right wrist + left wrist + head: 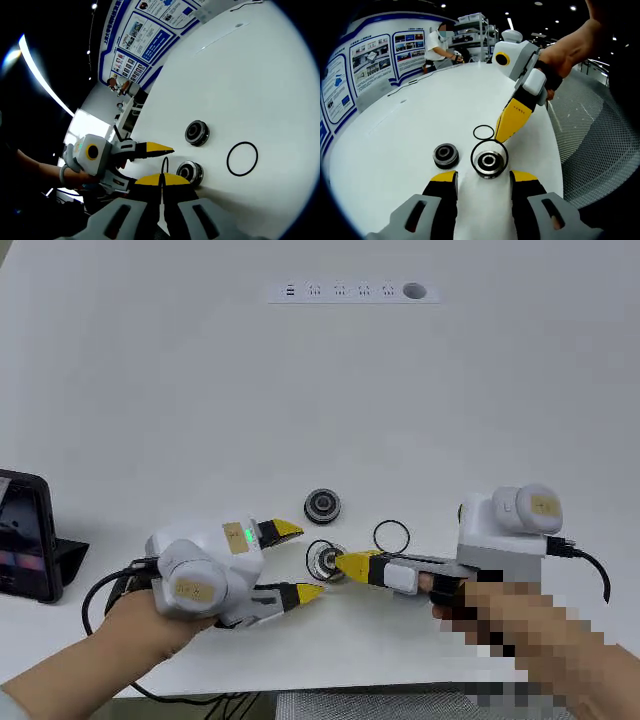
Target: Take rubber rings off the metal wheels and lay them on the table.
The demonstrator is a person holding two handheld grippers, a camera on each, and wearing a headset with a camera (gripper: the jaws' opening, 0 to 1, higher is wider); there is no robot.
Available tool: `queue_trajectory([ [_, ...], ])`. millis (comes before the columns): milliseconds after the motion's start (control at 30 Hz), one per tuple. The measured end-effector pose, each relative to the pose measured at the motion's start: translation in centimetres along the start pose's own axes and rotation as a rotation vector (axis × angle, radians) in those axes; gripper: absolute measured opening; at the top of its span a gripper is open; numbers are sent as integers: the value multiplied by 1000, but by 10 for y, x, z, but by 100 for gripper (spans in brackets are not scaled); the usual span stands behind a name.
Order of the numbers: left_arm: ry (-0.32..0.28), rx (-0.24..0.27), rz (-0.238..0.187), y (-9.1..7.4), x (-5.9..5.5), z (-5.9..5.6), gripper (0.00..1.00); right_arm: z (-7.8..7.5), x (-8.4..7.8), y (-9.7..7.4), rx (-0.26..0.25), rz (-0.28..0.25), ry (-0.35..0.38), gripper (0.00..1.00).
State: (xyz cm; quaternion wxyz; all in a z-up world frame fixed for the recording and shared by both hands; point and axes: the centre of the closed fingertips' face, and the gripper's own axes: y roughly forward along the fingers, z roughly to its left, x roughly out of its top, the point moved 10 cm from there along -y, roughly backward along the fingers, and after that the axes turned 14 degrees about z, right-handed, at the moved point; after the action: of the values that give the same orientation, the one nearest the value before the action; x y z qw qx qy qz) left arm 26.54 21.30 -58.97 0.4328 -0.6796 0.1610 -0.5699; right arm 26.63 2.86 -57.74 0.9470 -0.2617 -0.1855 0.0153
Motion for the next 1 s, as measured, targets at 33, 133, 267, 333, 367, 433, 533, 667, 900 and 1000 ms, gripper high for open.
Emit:
queue_trajectory([
  [33, -4, 1, 2, 0, -1, 0, 45, -1, 1, -2, -2, -10, 5, 2],
  [133, -11, 3, 1, -1, -2, 0, 46, -7, 2, -11, -16, -38, 21, 2],
  [267, -20, 8, 1, -2, -4, 1, 49, -16, 4, -24, -41, -66, 40, 2],
  [333, -22, 12, 0, -3, -5, 2, 50, -22, 5, -31, -53, -86, 55, 2],
  [367, -26, 12, -2, -3, -6, 2, 50, -25, 5, -34, -60, -95, 63, 2],
  [433, -30, 16, -1, -3, -7, 2, 52, -29, 6, -38, -72, -106, 74, 2],
  [533, -38, 18, 0, -4, -8, 2, 53, -39, 7, -43, -98, -115, 94, 2],
  [667, -39, 18, 3, -4, -9, 2, 53, -47, 6, -45, -120, -114, 115, 2],
  [900, -40, 15, 3, -4, -9, 3, 51, -61, 5, -42, -155, -102, 136, 2],
  [1000, -41, 16, 5, -5, -9, 3, 51, -62, 4, -40, -181, -87, 128, 2],
])
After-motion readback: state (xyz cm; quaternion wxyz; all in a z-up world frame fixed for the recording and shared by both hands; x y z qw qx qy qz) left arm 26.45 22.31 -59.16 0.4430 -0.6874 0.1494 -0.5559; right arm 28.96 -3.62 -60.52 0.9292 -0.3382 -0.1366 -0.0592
